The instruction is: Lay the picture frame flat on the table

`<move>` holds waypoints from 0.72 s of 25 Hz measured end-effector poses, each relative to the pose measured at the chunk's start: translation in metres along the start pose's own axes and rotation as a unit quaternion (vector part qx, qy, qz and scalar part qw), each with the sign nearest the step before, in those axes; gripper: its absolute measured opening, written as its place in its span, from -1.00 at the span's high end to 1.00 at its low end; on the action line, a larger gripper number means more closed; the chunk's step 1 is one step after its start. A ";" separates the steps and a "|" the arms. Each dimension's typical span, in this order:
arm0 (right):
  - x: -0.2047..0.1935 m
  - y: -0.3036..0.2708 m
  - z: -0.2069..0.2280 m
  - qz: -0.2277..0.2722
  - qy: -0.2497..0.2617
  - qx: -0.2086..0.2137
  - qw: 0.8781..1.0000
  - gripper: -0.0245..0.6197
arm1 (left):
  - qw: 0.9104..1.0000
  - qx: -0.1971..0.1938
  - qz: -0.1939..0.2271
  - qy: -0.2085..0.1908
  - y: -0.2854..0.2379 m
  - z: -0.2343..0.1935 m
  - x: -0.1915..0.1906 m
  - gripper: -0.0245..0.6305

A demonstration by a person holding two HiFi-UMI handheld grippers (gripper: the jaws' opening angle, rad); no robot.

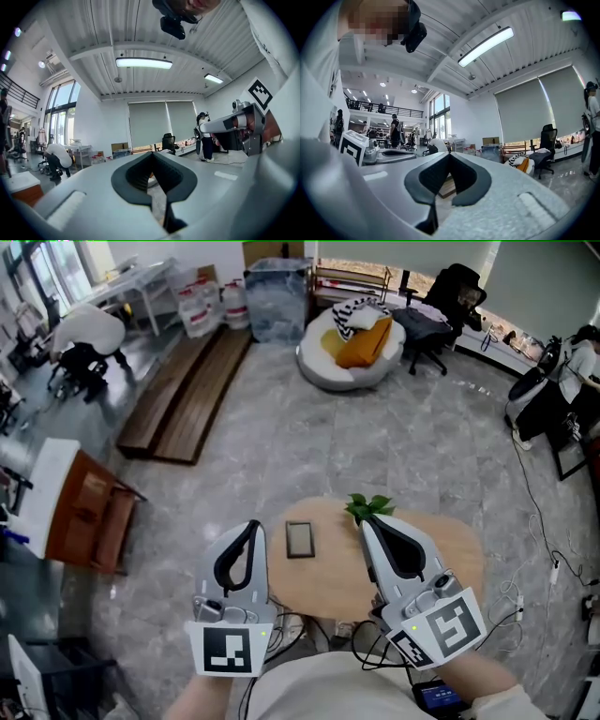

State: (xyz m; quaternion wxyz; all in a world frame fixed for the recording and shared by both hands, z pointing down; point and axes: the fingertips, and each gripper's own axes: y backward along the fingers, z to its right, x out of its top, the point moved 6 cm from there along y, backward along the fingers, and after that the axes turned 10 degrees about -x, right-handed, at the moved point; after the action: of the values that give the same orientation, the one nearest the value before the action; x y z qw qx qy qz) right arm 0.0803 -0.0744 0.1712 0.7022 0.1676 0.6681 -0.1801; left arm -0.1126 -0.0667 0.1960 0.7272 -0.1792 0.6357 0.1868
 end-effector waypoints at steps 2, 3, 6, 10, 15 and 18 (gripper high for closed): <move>0.004 0.009 0.000 0.002 -0.003 -0.002 1.000 0.92 | 1.000 0.001 -0.004 -0.020 0.006 0.005 0.003 0.86; 0.006 0.012 0.001 0.002 -0.005 -0.003 1.000 0.92 | 1.000 0.002 -0.003 -0.023 0.008 0.007 0.005 0.86; 0.009 0.017 0.004 0.003 -0.007 -0.004 1.000 0.92 | 1.000 0.001 0.003 -0.019 0.010 0.013 0.009 0.86; 0.011 0.019 0.007 0.008 -0.011 -0.009 1.000 0.92 | 1.000 -0.006 -0.006 -0.028 0.010 0.016 0.007 0.86; 0.011 0.019 0.010 0.010 -0.014 -0.010 1.000 0.92 | 1.000 -0.003 -0.005 -0.023 0.010 0.016 0.010 0.86; 0.010 0.018 0.011 0.010 -0.020 -0.012 1.000 0.92 | 0.999 -0.004 -0.009 -0.030 0.010 0.016 0.011 0.86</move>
State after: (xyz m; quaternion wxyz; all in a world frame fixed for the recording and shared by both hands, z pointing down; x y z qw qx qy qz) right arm 0.0991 -0.0636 0.1613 0.7191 0.1623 0.6545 -0.1681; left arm -0.1027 -0.0497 0.1869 0.7471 -0.1824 0.6109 0.1881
